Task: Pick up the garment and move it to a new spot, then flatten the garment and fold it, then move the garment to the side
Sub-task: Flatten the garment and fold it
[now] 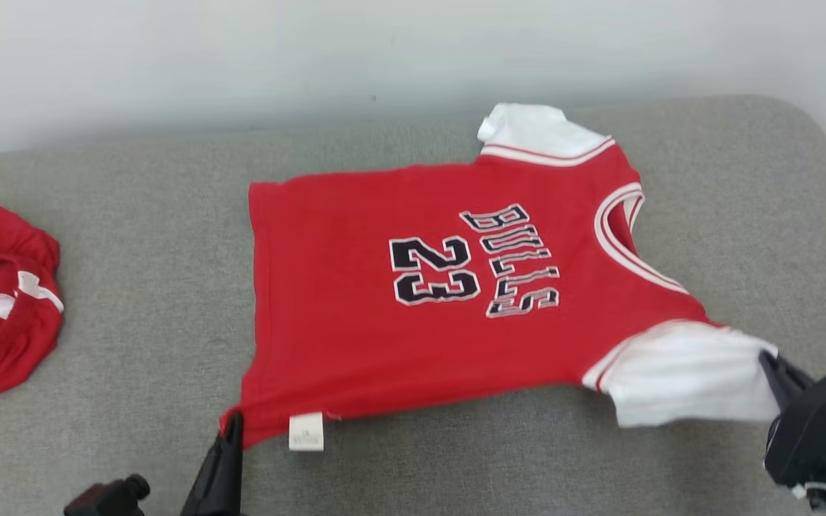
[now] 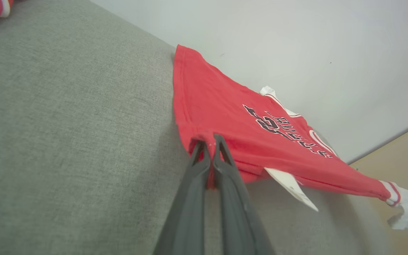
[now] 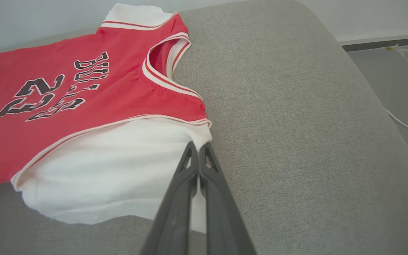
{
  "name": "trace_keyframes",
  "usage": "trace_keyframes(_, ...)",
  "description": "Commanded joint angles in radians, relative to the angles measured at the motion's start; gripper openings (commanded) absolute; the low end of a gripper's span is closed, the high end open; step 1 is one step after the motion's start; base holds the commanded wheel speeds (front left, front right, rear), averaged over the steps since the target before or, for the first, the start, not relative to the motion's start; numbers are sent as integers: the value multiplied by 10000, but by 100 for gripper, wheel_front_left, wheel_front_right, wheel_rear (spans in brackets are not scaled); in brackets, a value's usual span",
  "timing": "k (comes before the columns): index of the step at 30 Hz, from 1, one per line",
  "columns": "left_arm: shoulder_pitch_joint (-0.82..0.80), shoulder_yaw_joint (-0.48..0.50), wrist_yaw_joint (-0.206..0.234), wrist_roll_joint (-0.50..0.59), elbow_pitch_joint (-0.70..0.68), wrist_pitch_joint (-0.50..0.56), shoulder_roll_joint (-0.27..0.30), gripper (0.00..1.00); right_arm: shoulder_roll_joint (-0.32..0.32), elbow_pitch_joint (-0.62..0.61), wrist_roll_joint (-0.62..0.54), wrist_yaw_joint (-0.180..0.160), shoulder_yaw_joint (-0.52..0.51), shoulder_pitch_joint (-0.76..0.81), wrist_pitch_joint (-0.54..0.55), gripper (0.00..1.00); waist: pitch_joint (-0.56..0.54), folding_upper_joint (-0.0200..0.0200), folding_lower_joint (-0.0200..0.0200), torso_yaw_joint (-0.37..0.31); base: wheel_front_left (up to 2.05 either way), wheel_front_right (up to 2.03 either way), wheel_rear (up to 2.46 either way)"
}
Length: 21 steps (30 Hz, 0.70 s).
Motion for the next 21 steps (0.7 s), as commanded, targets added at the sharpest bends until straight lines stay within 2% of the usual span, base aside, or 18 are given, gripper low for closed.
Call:
trace_keyframes(1, 318, -56, 133, 181, 7, 73, 146, 0, 52, -5, -115, -23, -44, 369, 200, 0, -327, 2, 3, 67, 0, 0, 0)
trace_keyframes(13, 1146, -526, 703, 615, 169, 742, 497, 0, 55, 191, -365, -23, 49, 1619, 1003, 0, -581, 2, 3, 110, 0, 0, 0)
trace_keyframes(21, 1162, -557, 897, 497, -12, 908, 399, 0, 62, 280, -197, -23, 296, 1374, 756, 0, -544, 2, 3, 132, 0, 0, 0)
